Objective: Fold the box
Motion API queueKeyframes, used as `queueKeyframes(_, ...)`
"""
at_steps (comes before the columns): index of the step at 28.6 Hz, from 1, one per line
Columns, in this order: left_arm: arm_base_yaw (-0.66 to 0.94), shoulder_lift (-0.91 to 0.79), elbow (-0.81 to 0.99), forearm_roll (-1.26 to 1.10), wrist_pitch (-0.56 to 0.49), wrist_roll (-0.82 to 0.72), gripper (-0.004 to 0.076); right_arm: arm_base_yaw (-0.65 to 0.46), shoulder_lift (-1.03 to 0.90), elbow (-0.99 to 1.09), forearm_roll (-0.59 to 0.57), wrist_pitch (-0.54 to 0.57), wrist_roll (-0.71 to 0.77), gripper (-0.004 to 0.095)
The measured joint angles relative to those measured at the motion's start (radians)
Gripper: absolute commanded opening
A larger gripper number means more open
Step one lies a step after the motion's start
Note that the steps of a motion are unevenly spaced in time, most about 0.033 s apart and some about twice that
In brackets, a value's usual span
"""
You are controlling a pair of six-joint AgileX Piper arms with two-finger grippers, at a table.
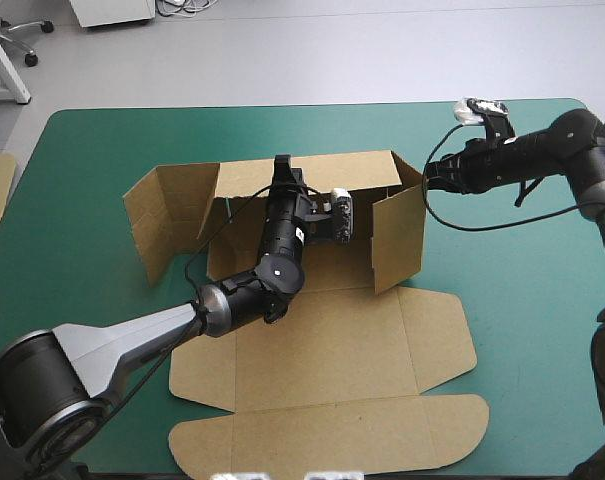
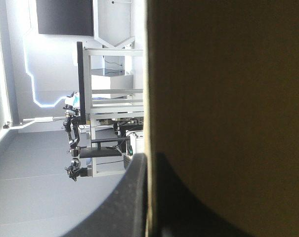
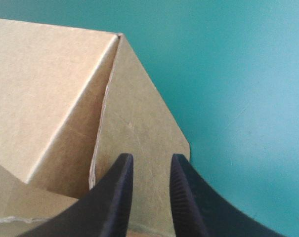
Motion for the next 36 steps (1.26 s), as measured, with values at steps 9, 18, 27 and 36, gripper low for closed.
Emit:
queueKeyframes(9, 0.000, 0.000, 0.000, 0.000, 0.000, 0.000, -0.0014, 0.000, -0.216, 0.418, 0.261, -0.265, -0.406, 0.0253)
queueKeyframes(18, 0.000, 0.000, 0.000, 0.000, -0.002, -0.001, -0.0014, 0.000, -0.313, 0.631, 0.491, -0.331, -0.766, 0.0258)
queueKeyframes(27, 0.001, 0.000, -0.001, 0.002, -0.005, -0.001, -0.0014, 0.044, -0.314, 0.652, 0.487, -0.435, -0.936, 0.0420)
queueKeyframes(36, 0.002, 0.001, -0.001, 0.003, -0.005, -0.004, -0.0014, 0.061, -0.315, 0.652, 0.444, -0.487, -0.923, 0.0417)
